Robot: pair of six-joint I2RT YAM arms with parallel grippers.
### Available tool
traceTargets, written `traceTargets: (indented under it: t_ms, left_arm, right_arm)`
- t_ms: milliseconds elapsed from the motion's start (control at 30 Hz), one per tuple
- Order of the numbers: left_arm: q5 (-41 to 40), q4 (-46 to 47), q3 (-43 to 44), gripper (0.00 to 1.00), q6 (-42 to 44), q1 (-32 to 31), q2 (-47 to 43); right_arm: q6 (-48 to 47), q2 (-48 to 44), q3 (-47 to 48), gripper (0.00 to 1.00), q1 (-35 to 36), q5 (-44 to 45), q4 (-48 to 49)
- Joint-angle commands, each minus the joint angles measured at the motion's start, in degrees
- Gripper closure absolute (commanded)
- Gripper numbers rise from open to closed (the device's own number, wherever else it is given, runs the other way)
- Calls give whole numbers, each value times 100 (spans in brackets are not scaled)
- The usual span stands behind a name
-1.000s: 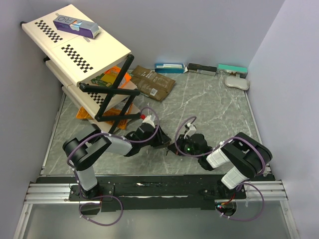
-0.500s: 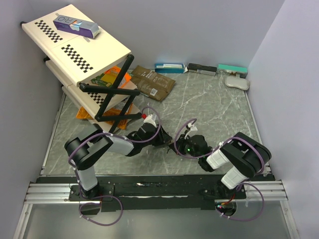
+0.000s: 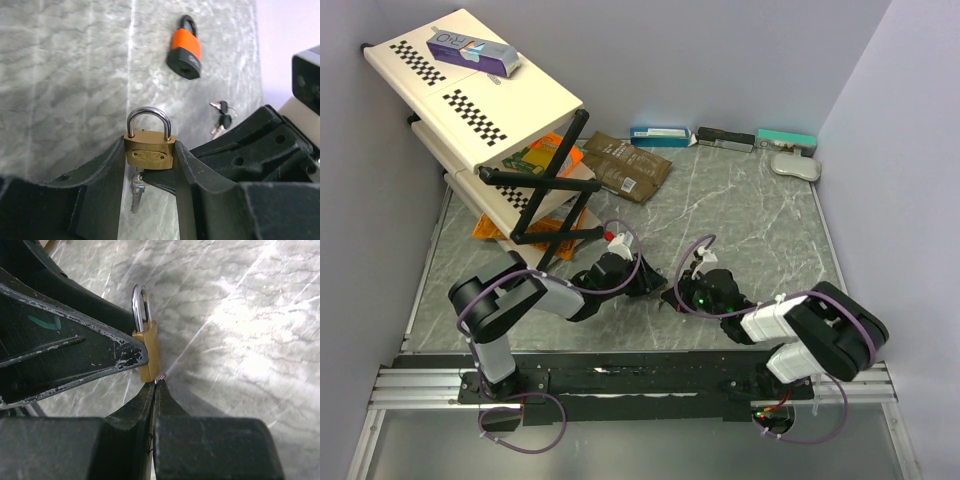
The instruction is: Unlock with the key
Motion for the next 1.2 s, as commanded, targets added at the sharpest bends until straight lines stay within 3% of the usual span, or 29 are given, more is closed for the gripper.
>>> traceTargets:
  t_ms: [0,333,767,1167]
  left_arm:
    - [1601,673,-230,99,-43,-496,-301]
    - [1848,1385,-608,99,133,-487,-688]
    - [2138,2071,-951,99,229,-505,-960]
    - [2357,2405,-995,99,440,-654,-1110]
  right_arm:
    - [22,-601,506,100,-76,351,556]
    - [268,-1304,304,100,-172,140,398]
    - [312,-2253,505,100,-251,-238,-543]
    - [602,-2412,444,100,-532,-879,-202]
